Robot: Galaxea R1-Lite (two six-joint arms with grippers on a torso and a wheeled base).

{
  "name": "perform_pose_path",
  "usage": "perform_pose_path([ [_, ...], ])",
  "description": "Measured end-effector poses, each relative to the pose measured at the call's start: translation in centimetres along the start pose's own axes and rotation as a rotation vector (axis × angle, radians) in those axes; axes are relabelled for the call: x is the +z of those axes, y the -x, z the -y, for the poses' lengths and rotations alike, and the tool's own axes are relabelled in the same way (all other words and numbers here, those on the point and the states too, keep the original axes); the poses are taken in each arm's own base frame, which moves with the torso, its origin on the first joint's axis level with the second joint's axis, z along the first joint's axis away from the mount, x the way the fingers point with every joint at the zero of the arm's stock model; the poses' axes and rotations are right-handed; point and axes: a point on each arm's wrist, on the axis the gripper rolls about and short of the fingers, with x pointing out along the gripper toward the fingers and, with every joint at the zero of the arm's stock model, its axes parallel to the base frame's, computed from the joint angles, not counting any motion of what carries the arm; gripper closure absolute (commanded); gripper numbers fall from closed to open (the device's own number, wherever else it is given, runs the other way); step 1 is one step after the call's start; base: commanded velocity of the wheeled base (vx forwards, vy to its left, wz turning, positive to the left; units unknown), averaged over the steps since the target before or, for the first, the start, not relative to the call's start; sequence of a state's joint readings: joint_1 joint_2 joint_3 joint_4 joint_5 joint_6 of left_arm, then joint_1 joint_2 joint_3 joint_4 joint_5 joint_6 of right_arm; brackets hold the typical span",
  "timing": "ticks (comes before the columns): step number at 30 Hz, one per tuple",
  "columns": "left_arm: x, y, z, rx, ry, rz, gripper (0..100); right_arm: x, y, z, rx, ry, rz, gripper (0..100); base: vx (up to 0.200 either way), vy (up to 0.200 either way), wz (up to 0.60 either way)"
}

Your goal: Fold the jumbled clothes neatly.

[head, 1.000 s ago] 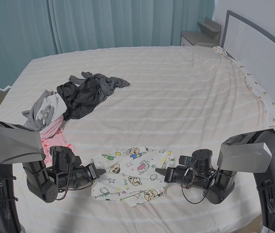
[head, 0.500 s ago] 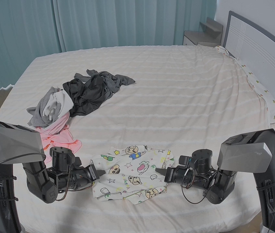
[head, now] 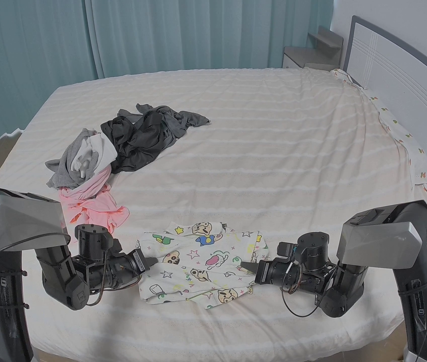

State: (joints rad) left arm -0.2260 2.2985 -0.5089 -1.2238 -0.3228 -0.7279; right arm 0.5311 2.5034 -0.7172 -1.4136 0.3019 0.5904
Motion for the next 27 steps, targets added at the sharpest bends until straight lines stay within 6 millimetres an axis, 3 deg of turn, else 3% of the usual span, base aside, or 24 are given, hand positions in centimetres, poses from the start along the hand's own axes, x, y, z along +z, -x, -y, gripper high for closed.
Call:
perform_pose_path([
  [23, -0.08, 0.43, -0.76, 0.027, 0.018, -0.002, 100, -0.3, -0.44, -0.46, 0.017, 0.01, -0.004, 100, 0.0, 0.2, 0.0],
  [27, -0.34, 0.56, -0.8, 0.031, 0.017, -0.011, 100, -0.31, -0.53, -0.42, 0.017, 0.01, -0.001, 100, 0.0, 0.0, 0.0],
])
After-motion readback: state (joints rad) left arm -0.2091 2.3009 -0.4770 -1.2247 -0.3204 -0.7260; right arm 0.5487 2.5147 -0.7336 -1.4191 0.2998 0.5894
